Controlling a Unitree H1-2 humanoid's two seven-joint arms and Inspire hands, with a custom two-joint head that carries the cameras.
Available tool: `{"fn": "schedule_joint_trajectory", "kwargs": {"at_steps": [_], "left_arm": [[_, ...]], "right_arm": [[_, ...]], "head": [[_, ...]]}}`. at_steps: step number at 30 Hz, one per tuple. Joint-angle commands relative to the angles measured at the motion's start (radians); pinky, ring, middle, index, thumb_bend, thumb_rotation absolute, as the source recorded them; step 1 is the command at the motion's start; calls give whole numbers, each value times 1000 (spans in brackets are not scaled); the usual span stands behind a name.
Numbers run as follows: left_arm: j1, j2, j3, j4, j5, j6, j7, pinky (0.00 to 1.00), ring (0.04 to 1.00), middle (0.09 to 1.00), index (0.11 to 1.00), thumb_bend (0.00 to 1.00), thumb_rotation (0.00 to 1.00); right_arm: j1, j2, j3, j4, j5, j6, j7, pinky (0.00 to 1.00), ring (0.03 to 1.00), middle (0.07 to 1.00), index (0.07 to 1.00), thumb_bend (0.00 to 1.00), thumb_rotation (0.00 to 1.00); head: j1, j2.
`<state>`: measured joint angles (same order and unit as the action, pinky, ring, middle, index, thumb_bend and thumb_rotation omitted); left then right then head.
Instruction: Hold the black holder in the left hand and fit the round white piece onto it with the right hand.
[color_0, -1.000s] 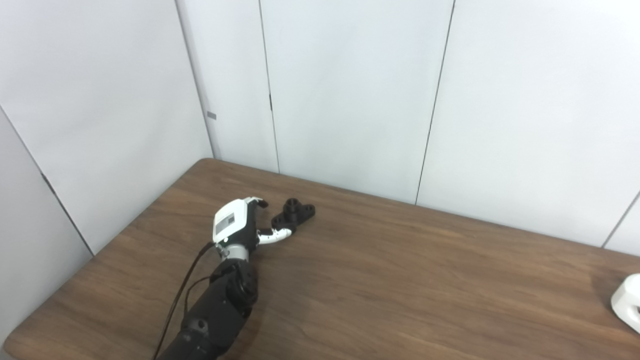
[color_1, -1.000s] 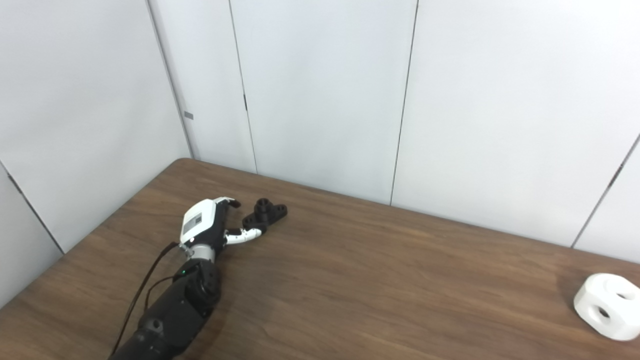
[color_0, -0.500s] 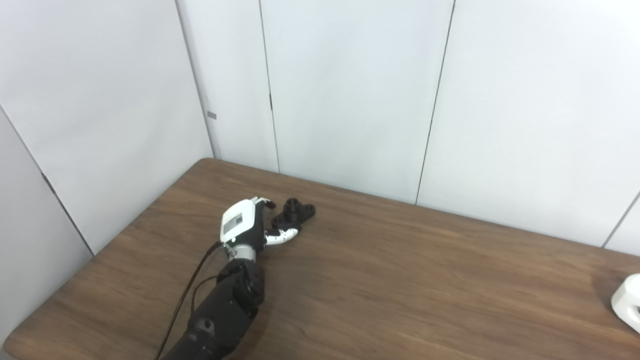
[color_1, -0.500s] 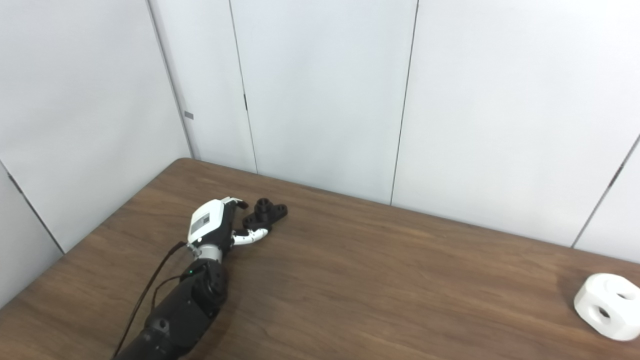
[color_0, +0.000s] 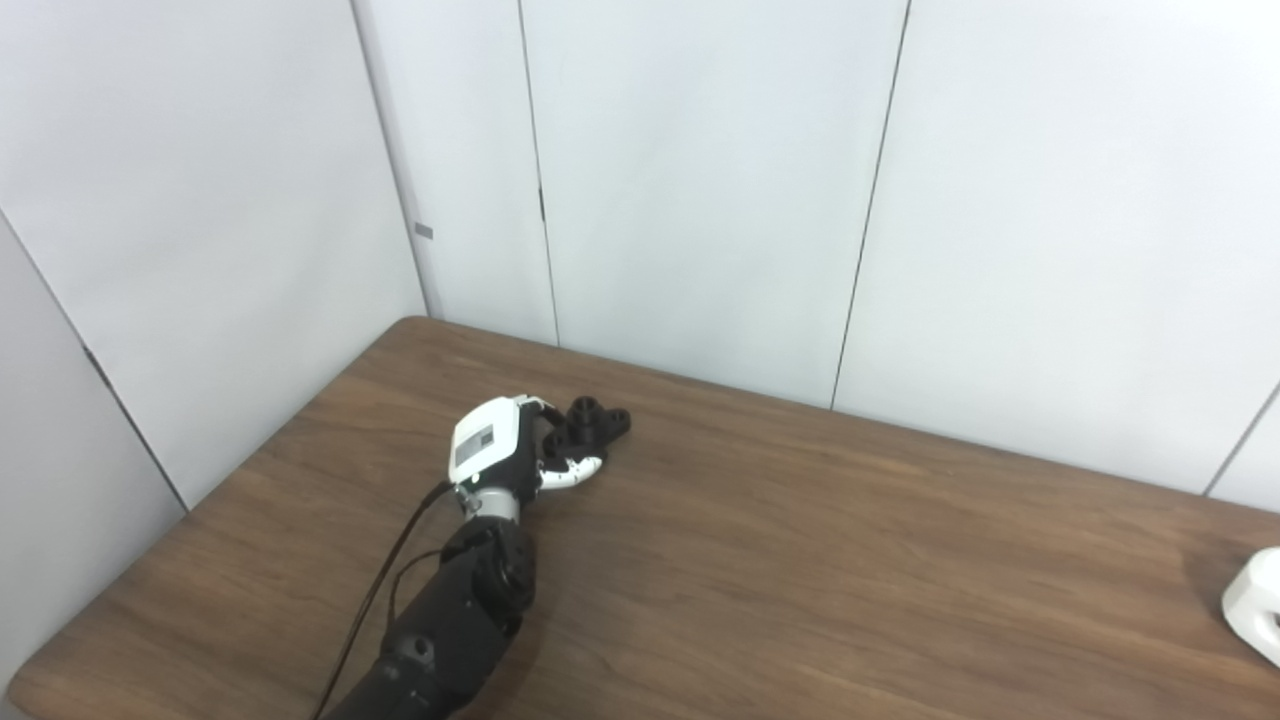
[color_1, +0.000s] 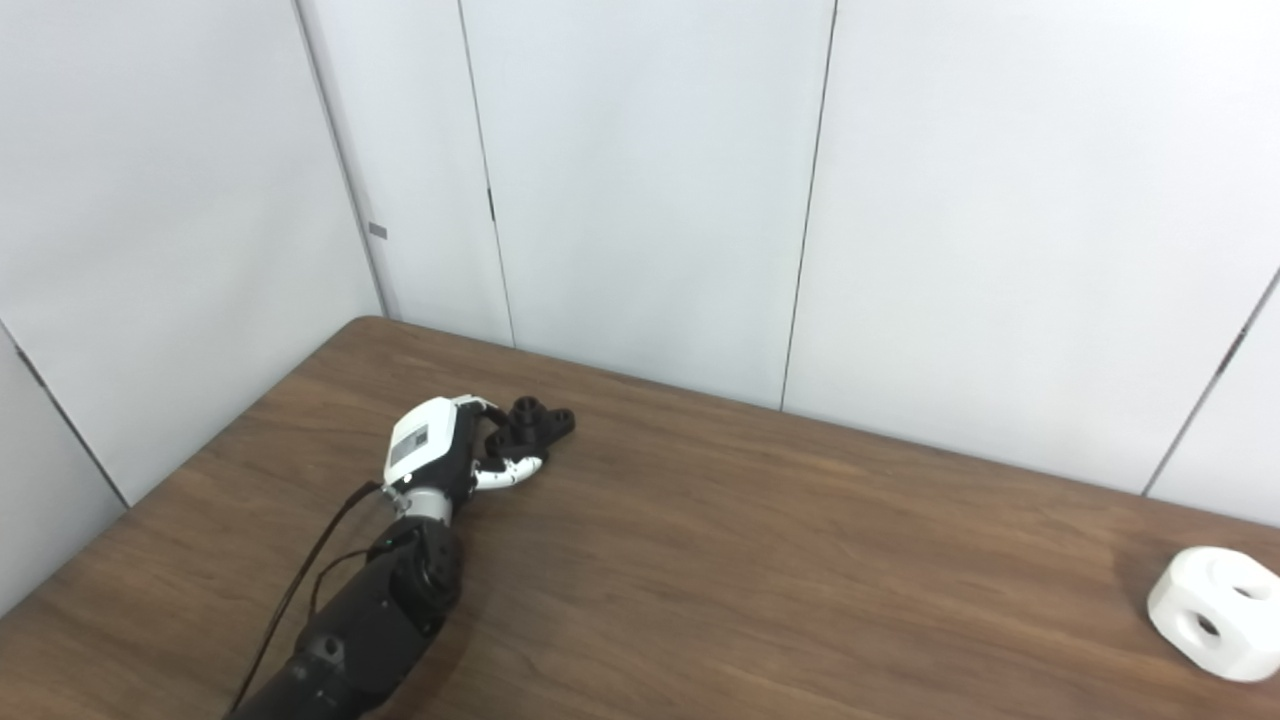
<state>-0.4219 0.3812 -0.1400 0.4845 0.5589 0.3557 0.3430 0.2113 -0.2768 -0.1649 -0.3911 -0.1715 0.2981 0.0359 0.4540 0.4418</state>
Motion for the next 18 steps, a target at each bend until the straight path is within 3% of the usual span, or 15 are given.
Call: {"fn": "schedule_joint_trajectory", "kwargs": {"at_steps": [1, 18], "left_arm": [[24, -23, -39, 37, 11, -2, -44, 937, 877, 818, 492, 557, 56], [35, 7, -84, -7, 38, 8, -74, 879, 856, 801, 482, 520, 49]], "right_arm": [[17, -3, -1, -4, -20, 32, -4, 664, 818, 879, 869, 494, 666], [13, 7, -3, -10, -12, 35, -3, 670, 816, 870, 861, 485, 645]], "head": [[-1, 0], [-17, 2]]}}
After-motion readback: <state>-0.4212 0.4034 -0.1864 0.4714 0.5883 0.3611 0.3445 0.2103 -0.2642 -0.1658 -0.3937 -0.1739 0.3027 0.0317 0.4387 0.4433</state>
